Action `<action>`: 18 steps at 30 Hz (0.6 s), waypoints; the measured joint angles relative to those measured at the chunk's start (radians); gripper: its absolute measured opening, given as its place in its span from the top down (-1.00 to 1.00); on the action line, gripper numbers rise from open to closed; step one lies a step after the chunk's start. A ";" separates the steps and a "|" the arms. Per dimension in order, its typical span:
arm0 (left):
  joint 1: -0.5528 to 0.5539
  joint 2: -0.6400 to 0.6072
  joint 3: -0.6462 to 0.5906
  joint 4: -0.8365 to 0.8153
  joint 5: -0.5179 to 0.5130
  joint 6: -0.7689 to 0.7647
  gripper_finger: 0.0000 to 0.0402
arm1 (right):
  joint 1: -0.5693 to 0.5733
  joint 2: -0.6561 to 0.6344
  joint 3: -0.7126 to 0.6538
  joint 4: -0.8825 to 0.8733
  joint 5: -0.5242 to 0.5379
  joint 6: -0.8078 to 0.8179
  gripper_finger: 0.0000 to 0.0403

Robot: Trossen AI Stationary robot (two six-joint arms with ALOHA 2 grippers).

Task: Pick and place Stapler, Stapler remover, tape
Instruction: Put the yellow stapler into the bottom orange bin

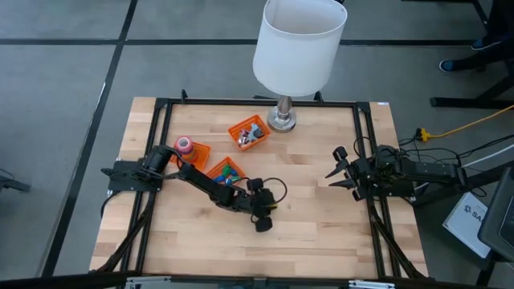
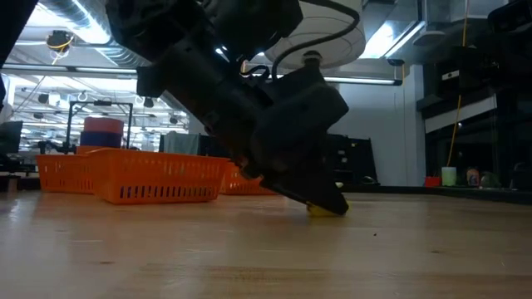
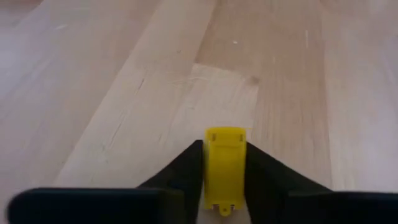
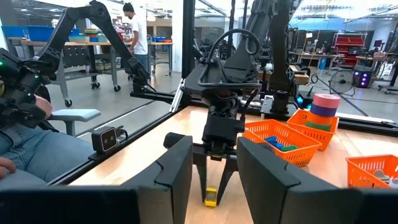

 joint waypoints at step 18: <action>0.060 -0.188 -0.003 -0.335 -0.033 -0.060 0.69 | 0.000 0.000 0.000 0.000 0.000 0.000 0.36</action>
